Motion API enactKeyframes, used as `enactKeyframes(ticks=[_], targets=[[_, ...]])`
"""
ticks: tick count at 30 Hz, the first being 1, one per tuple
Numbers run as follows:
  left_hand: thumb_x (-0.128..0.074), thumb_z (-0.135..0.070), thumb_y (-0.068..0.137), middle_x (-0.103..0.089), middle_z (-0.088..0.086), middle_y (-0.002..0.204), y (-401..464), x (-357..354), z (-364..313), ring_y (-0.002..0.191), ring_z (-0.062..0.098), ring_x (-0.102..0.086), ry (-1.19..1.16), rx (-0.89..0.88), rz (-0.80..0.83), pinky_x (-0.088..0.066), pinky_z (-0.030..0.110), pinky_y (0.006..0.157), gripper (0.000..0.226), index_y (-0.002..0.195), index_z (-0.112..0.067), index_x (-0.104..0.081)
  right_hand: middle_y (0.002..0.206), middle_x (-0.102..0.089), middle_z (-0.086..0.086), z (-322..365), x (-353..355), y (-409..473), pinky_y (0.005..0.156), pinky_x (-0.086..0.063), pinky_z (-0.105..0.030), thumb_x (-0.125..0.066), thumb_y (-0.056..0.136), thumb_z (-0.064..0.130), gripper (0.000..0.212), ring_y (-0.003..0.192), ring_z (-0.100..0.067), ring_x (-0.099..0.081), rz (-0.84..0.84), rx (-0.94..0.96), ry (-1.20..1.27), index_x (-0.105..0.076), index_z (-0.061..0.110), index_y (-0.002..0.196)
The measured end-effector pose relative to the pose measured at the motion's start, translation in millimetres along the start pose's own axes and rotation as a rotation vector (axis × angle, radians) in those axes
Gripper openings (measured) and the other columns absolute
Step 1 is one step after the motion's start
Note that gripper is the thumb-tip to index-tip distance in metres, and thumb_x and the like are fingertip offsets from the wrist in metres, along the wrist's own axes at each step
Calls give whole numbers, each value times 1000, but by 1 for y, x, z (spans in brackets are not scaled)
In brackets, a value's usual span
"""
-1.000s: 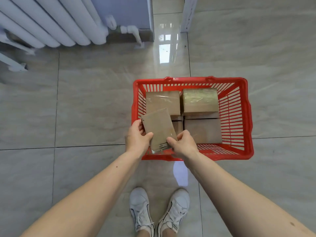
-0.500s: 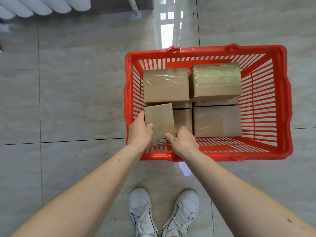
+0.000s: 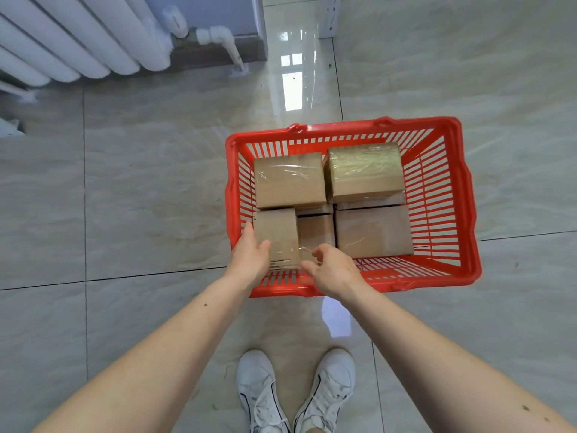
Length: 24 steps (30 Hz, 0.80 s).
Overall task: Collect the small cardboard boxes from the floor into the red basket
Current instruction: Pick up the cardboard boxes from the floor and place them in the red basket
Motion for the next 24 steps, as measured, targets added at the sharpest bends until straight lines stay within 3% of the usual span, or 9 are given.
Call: enactKeyframes(ticks=[3,8,12,17,21,24], targets=[[-46,-16,95,-56,8,139,-39,16,-32,128,27,-53,-21,-22,21,-42,48,109,45,140,-15,-43,133,-62,-8,1,34,-38,102,-42,-34,-59,94,38,47,126,-27,-54,-27,9,25,-54,13,133],[-47,-23,99,-41,9,152,-116,40,-104,139,25,-41,-11,-54,38,-33,40,116,56,151,-13,-30,123,-67,-8,10,105,-112,98,-47,-36,-58,92,35,37,117,-27,-60,-132,26,38,-60,12,122],[-50,-25,99,-45,5,150,-190,48,-167,135,21,-45,-34,-115,95,-39,30,103,53,149,-13,-36,118,-68,-5,19,156,-182,97,-49,-37,-61,91,33,35,113,-24,-62,-189,41,110,-64,12,118],[-55,-26,96,-57,5,134,-283,60,-242,120,22,-55,-52,-165,139,-48,43,104,43,135,-10,-52,108,-72,-4,21,216,-273,92,-51,-34,-64,86,31,25,104,-23,-64,-310,34,234,-70,14,104],[-53,-27,95,-60,2,121,-353,65,-298,115,22,-57,-24,-258,175,-49,45,101,37,128,-10,-56,100,-72,-6,18,254,-346,90,-53,-37,-69,83,27,21,102,-26,-67,-390,42,401,-70,13,99],[-53,-28,95,-59,0,112,-401,61,-329,112,22,-58,1,-319,225,-50,45,100,31,120,-11,-58,91,-70,-4,7,279,-396,86,-54,-42,-71,83,28,10,98,-29,-68,-442,41,506,-64,21,81]])
Point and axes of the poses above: each hand's wrist, its own y-axis towards the middle knuckle, its own x-axis out of the back of the hand, z = x × y, the point moved 7 cm from there along y, towards the middle knuckle
